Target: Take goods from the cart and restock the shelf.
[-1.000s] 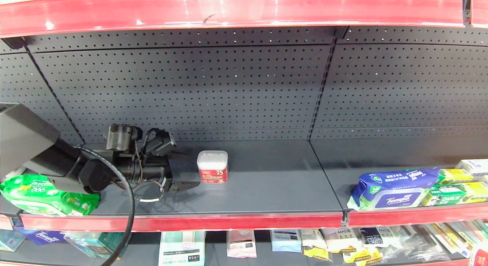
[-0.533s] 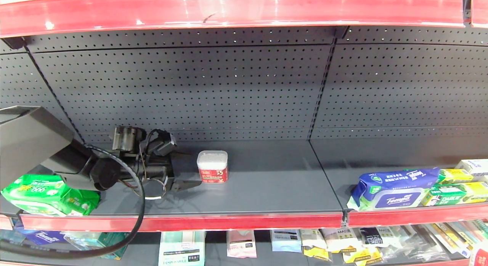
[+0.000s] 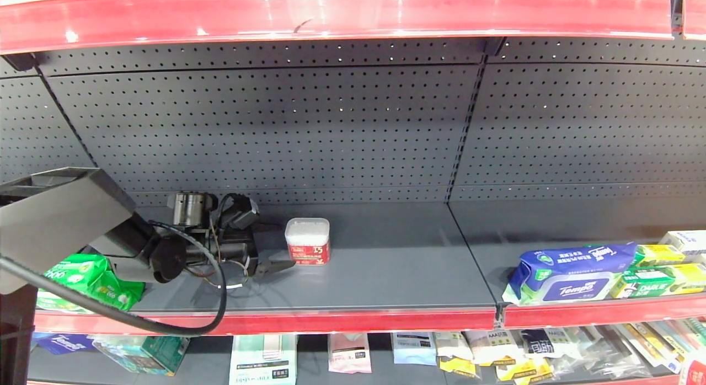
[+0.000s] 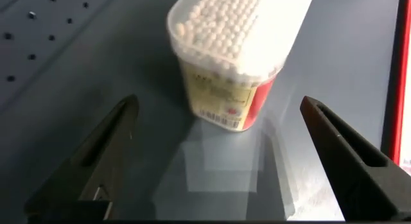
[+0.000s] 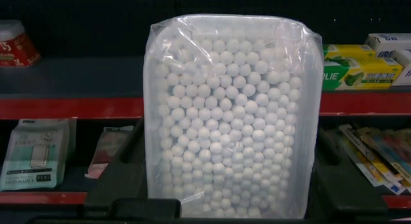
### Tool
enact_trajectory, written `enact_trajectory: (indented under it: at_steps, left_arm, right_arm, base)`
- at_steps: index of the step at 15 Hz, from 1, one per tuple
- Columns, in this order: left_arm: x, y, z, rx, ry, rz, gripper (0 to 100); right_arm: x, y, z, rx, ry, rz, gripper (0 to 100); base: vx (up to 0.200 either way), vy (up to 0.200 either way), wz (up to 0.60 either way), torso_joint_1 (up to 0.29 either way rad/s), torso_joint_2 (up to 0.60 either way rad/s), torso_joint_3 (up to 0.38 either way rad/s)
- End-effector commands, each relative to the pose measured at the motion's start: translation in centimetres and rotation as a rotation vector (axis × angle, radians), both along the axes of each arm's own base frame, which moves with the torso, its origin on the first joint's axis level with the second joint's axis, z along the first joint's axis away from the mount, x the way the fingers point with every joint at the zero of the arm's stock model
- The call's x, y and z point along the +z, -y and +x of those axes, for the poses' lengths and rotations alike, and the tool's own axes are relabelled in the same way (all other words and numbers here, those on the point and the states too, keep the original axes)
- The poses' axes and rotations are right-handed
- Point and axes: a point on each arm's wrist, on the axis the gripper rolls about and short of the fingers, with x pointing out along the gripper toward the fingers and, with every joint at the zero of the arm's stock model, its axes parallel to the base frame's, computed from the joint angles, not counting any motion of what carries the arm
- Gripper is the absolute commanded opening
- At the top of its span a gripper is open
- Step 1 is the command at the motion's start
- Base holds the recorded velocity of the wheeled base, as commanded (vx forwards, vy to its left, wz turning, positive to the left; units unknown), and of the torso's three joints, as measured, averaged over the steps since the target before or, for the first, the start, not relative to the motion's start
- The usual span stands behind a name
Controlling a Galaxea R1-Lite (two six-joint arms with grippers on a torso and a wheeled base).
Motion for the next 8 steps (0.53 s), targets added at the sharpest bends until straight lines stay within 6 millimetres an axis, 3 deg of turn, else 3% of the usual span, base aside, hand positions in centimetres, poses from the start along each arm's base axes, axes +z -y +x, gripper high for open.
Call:
enact_trajectory:
  at_steps: [1, 8]
  left_arm:
    - [-0.4, 0.5, 0.1, -0.007, -0.016, -0.009, 100]
    - [-1.8, 2.0, 0.9, -0.002, 0.007, -0.077, 100]
  right_arm:
    - [0.0, 0.0, 0.0, 0.001, -0.001, 0.000, 0]
    - [0.0, 0.0, 0.0, 0.001, 0.000, 0.000, 0]
  base:
    - [0.000, 0.000, 0.00, 0.000, 0.00, 0.000]
    - [0.000, 0.000, 0.00, 0.000, 0.00, 0.000]
